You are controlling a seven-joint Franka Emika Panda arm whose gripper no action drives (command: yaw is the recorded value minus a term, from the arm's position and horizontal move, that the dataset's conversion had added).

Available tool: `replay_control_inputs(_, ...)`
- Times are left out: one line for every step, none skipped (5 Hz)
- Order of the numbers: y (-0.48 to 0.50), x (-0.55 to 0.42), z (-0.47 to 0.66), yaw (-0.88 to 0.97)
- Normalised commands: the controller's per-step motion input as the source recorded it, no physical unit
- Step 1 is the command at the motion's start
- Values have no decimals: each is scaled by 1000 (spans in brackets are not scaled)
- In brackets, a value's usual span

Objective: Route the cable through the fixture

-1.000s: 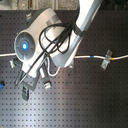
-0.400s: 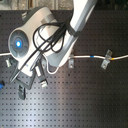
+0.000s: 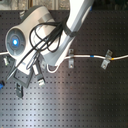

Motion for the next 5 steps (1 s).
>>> replay_control_inputs(369, 107, 382, 0)
replay_control_inputs(381, 181, 522, 0)
replay_control_inputs(55, -118, 105, 0)
replay_control_inputs(72, -156, 1, 57)
replay_control_inputs(0, 0, 11, -3)
